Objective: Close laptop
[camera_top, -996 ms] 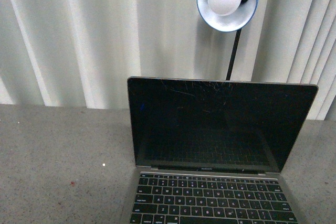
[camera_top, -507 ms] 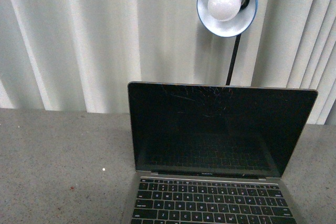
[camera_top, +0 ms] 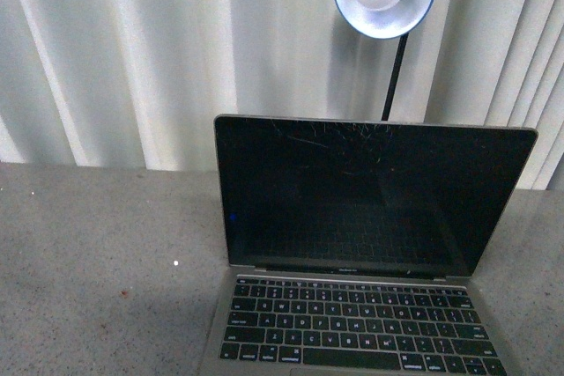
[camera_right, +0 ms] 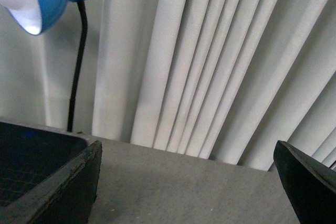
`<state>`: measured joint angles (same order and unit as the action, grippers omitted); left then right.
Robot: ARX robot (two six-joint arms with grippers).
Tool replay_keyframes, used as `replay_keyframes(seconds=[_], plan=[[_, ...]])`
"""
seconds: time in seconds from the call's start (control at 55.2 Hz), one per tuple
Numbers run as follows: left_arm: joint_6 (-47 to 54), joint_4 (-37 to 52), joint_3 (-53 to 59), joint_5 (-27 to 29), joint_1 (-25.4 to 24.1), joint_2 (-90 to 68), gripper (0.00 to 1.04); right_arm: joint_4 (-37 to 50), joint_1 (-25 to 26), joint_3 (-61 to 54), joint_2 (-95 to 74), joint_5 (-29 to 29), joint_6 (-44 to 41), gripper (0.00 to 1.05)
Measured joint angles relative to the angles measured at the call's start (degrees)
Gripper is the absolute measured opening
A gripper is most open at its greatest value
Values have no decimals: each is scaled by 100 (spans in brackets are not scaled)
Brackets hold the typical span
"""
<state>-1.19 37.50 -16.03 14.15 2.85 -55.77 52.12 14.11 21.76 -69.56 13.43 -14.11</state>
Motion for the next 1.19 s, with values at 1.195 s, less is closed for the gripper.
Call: replay_keyframes(seconds=[1.195], plan=[[6140,-4972,-8113,-2697,1377,-5593,98,-7071,-190,7318,-4406,3034,-6194,97]])
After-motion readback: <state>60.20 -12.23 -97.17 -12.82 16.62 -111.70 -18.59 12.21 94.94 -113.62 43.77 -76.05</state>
